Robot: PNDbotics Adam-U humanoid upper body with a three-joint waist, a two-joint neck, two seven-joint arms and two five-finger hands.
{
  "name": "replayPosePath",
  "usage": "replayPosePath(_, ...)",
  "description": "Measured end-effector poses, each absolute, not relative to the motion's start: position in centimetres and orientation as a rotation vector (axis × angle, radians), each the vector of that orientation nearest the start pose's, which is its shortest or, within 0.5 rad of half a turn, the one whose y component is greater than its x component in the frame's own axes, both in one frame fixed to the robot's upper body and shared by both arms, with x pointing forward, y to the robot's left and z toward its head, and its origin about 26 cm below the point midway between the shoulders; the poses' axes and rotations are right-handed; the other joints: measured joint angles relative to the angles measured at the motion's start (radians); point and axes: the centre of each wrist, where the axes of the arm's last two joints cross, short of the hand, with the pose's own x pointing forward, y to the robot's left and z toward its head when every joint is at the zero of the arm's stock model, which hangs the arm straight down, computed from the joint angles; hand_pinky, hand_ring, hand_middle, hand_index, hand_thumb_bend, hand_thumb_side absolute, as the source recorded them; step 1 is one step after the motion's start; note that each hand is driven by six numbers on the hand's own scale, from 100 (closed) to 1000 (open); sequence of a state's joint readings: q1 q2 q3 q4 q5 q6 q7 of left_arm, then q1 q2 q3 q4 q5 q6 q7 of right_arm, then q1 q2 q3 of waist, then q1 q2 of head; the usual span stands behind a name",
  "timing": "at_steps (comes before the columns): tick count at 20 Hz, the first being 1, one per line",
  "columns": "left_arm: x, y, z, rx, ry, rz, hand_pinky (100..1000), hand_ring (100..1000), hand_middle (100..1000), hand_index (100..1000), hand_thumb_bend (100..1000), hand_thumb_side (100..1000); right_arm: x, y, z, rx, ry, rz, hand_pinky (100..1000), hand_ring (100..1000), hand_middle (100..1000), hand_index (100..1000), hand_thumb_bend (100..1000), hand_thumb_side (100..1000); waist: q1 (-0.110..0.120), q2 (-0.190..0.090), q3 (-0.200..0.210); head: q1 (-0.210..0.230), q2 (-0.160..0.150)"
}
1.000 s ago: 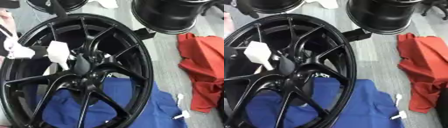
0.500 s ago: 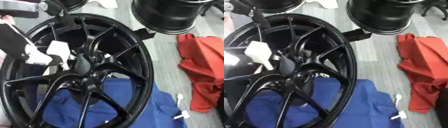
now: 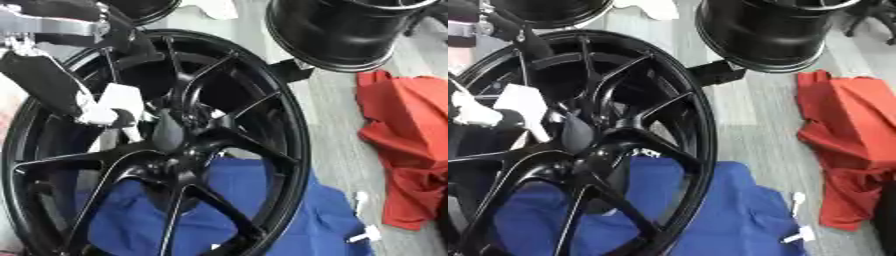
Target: Pull the pin out of the wheel hub.
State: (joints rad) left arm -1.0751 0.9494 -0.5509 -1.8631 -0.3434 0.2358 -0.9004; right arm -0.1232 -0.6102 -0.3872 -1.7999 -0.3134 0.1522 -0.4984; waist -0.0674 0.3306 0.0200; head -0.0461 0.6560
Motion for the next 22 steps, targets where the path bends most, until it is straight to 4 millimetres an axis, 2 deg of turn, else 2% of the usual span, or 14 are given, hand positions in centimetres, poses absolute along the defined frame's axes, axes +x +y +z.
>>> replayPosePath(7,31.7,19.7,36.6,0.748,-1.296,-2.04,886,851,813,914,481,441,27.4,-43.1,19.6,-0.773,-1.895,-0.447,476,452,552,665,100,451,0.001,0.003,-0.002,-0.001,0.0)
replayPosePath(12,31.9,19.8,36.6,0.762,-1.288,-2.046,873,836,784,884,519,417,27.4,-43.1,19.6,-0.773,-1.895,-0.447,476,452,552,665,100,453,0.004,0.005,-0.006,0.001,0.0)
replayPosePath(15,32.2,20.0,36.4,0.783,-1.272,-2.041,886,853,819,911,536,394,27.4,-43.1,19.6,-0.772,-1.894,-0.448,477,452,552,666,100,455,0.004,0.008,-0.006,0.003,-0.003)
replayPosePath(18,32.8,20.4,36.2,0.809,-1.248,-2.025,881,849,816,914,516,381,27.4,-43.1,19.5,-0.77,-1.894,-0.447,477,452,553,666,100,457,0.004,0.01,-0.007,0.007,-0.008)
replayPosePath(22,33.1,20.6,36.1,0.811,-1.236,-2.022,850,814,769,881,488,365,27.4,-43.1,19.5,-0.767,-1.895,-0.445,478,452,553,666,100,458,0.004,0.014,-0.008,0.009,-0.009)
